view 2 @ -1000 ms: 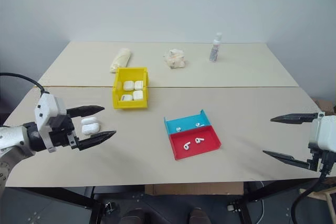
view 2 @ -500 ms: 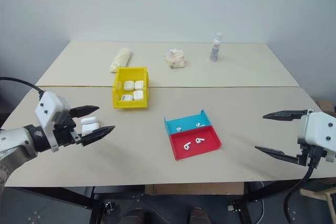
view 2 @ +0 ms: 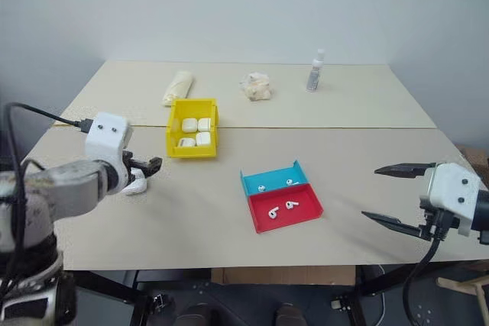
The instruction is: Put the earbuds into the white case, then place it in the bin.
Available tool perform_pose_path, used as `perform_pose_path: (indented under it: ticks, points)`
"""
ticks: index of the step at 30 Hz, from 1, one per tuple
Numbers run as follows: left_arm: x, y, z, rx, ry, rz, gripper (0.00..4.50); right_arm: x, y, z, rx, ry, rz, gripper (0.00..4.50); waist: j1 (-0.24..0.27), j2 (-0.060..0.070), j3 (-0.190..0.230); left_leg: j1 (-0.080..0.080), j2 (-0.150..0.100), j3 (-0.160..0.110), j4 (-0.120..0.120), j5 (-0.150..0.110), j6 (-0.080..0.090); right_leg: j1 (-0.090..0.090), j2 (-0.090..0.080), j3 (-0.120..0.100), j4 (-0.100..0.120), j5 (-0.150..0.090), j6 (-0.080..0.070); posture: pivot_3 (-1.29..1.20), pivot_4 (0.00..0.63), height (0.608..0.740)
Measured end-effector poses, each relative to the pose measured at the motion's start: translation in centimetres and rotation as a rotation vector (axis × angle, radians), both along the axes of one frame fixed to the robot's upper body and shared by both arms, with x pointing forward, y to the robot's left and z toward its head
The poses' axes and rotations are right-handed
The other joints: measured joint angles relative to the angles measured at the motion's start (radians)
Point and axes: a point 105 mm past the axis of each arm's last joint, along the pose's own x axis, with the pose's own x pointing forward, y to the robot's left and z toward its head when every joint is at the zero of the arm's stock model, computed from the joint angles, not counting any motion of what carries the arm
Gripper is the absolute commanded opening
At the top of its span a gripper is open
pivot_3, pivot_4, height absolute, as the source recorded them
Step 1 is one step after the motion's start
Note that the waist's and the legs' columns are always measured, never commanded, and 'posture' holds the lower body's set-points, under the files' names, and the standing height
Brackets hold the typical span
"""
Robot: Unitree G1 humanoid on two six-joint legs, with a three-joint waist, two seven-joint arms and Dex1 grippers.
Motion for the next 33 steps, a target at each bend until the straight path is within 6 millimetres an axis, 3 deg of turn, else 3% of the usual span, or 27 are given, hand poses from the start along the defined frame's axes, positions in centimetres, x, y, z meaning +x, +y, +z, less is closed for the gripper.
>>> perform_pose_path:
  ticks: [2, 4, 9, 16, 20, 24, 28, 33]
  points:
    - [0.1, 0.3, 0.4, -0.009, 0.018, 0.047, 4.5, 0.0, 0.1, -0.3, 0.004, 0.011, -0.001, 4.47, -0.003, 0.0, 0.0, -0.002, 0.0, -0.001, 0.0, -0.001, -0.002, -0.004, -0.001, 0.001, 0.001, 0.0, 0.0, 0.0, 0.15, 0.74]
    - [-0.2, 0.3, 1.0, -0.138, 0.033, 0.175, 4.5, -0.1, 0.0, -0.6, 0.011, 0.022, -0.016, 4.47, -0.001, 0.0, 0.0, -0.004, 0.001, -0.001, -0.001, -0.001, -0.004, -0.009, -0.005, 0.004, 0.003, 0.0, 0.0, 0.0, 0.15, 0.74]
    - [-0.7, -1.0, 0.2, -0.307, 0.089, 0.305, 4.5, 0.0, 0.0, -0.8, 0.012, 0.031, -0.027, 4.47, 0.01, 0.001, 0.0, -0.003, -0.004, 0.004, -0.002, 0.002, -0.009, -0.007, -0.003, 0.002, 0.002, 0.001, 0.0, 0.0, 0.15, 0.74]
    - [-1.7, 0.7, -1.5, -0.256, 0.132, 0.396, 4.5, 0.5, 0.2, -2.2, 0.031, 0.074, -0.033, 4.47, 0.006, 0.002, -0.001, -0.001, -0.003, 0.011, -0.004, 0.002, -0.01, -0.005, -0.001, 0.002, 0.0, 0.0, -0.001, 0.0, 0.15, 0.74]
    - [-1.1, 2.1, -2.3, -0.239, 0.2, 0.427, 4.5, 0.7, 0.4, -2.7, 0.04, 0.08, -0.038, 4.47, 0.006, 0.002, -0.001, 0.004, -0.003, 0.01, -0.004, 0.002, -0.009, 0.003, -0.001, 0.0, -0.003, 0.0, -0.001, 0.0, 0.15, 0.74]
    - [-0.1, 2.6, -3.1, -0.215, 0.291, 0.401, 4.5, 0.5, 0.6, -2.8, 0.039, 0.085, -0.04, 4.47, 0.011, 0.001, 0.0, 0.004, -0.003, 0.009, -0.004, 0.002, -0.009, 0.004, -0.001, -0.002, -0.004, 0.0, -0.001, 0.0, 0.15, 0.74]
    - [0.8, 3.2, -2.5, -0.198, 0.34, 0.381, 4.5, 0.0, 0.5, -3.4, 0.034, 0.112, -0.051, 4.47, 0.01, 0.001, 0.0, 0.004, -0.003, 0.009, -0.004, 0.002, -0.009, 0.004, -0.001, -0.002, -0.004, 0.0, -0.001, 0.0, 0.15, 0.74]
    - [1.3, 3.3, -4.0, -0.226, 0.458, 0.339, 4.5, -0.6, 0.3, -3.4, 0.034, 0.122, -0.077, 4.47, 0.005, 0.0, 0.0, 0.004, -0.003, 0.008, -0.004, 0.002, -0.009, 0.004, -0.001, -0.003, -0.004, 0.0, -0.001, 0.0, 0.15, 0.74]
